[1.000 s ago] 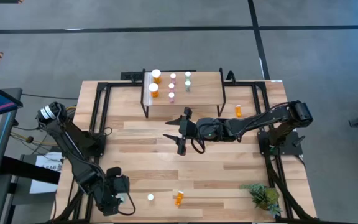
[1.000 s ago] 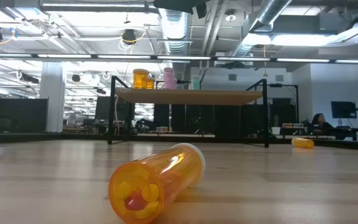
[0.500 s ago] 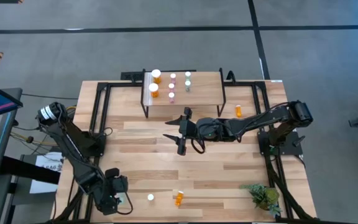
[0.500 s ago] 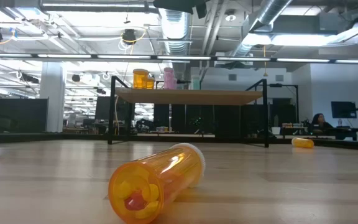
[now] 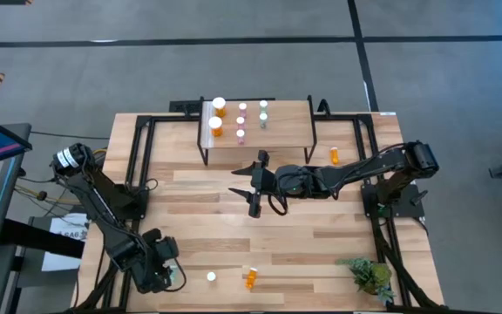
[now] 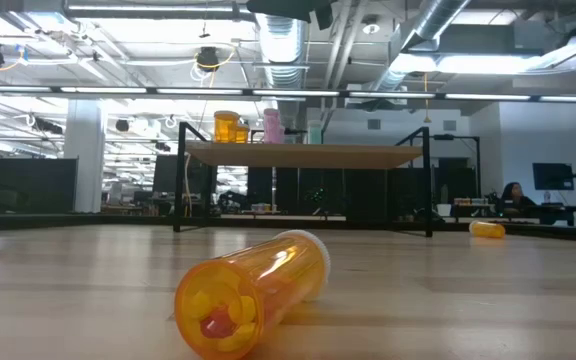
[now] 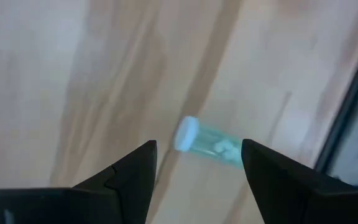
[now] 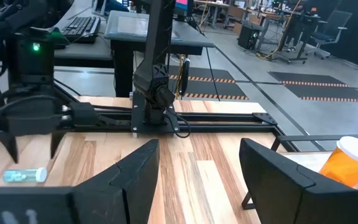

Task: Pick and place medicine bottles onto shelf by color
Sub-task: Put the small blue pill bottle aligned with other small blue pill bottles on the shelf

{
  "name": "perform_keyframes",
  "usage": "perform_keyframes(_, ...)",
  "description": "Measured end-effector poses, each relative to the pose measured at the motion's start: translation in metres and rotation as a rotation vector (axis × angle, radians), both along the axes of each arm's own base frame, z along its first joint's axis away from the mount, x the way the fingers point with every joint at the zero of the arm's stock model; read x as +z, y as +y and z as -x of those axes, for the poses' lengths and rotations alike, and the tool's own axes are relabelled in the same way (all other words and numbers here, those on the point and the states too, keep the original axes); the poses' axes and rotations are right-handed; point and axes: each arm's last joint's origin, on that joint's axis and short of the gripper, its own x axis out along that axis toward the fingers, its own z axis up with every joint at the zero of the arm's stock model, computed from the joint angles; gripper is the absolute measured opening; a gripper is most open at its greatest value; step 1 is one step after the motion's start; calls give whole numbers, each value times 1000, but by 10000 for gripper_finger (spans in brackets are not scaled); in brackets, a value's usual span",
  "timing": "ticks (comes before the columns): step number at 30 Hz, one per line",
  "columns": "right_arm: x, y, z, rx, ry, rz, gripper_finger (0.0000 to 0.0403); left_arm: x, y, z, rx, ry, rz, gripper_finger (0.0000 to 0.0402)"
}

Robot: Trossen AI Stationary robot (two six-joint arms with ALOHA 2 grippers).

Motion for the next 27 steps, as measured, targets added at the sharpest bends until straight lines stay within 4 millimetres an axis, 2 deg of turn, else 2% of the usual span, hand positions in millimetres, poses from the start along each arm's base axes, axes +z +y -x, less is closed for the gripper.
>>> perform_keyframes(7,0,0,0,0,0,0,245,-2,-1,6,162,-21,6,222)
perform_keyframes(13,0,0,0,0,0,0,245,-31,-6,18,283,59,217,222)
perform_keyframes(17,0,0,0,0,0,0,245,-40,-8,23,337,58,296,222)
perform_keyframes(27,0,0,0,0,0,0,245,-42,-3,19,390,-3,261,222)
